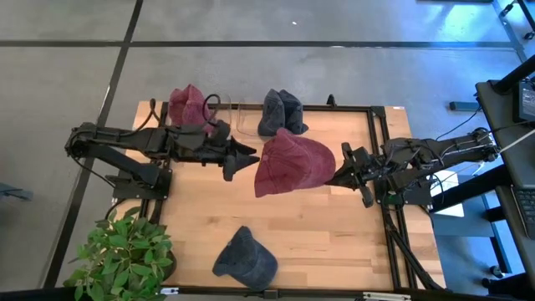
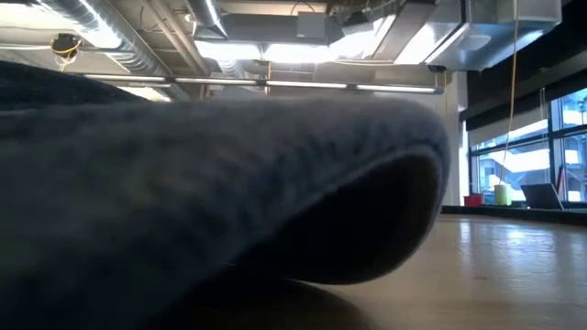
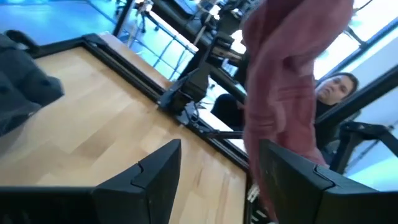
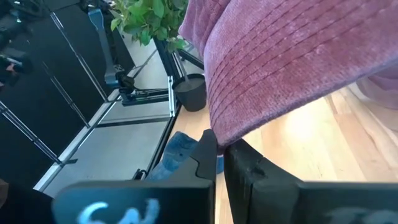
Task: Pick & Place hat
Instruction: Put the dark red cap into the left transparent bin
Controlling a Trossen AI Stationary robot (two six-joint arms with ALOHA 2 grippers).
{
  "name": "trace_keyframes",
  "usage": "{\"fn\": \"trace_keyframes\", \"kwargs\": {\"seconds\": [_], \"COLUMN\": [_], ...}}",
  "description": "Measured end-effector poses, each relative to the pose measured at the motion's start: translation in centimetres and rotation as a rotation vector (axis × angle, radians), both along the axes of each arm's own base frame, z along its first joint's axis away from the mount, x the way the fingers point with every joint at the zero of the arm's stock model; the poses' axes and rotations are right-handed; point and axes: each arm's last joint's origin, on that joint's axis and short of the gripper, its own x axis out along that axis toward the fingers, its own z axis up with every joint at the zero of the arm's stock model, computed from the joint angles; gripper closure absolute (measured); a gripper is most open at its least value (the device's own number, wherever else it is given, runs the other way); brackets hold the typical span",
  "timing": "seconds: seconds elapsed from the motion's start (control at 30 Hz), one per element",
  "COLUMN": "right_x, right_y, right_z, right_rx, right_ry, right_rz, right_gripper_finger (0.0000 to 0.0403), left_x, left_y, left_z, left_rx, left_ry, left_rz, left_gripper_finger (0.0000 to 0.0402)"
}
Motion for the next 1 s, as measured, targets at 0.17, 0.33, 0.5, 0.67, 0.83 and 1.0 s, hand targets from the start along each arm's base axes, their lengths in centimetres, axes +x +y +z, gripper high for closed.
{"fn": "trace_keyframes", "kwargs": {"seconds": [0.17,0.33,0.5,0.67,0.83,1.0], "right_x": [0.1,0.3,1.0,1.5,1.5,1.5], "right_y": [-0.2,-0.3,-0.1,0.1,0.1,0.0], "right_z": [0.0,0.1,-0.2,-0.6,-0.5,-0.5], "right_rx": [-0.002,0.008,0.015,0.011,0.013,0.014], "right_ry": [-0.001,-0.015,-0.001,0.020,0.015,0.012], "right_rz": [-0.013,-0.011,0.002,0.004,0.003,0.002], "right_gripper_finger": [0.0388,0.0388,0.0388,0.0388,0.0388,0.0388], "left_x": [0.7,0.9,1.7,2.4,2.3,2.2], "left_y": [-0.2,-0.2,-0.3,-0.5,-0.6,-0.6], "left_z": [0.4,0.6,0.1,0.0,0.0,0.1], "left_rx": [0.020,0.032,0.066,0.076,0.063,0.064], "left_ry": [-0.069,-0.092,-0.083,-0.105,-0.106,-0.105], "left_rz": [-0.051,-0.054,-0.062,-0.094,-0.115,-0.126], "left_gripper_finger": [0.0194,0.0194,0.0194,0.0194,0.0196,0.0222]}}
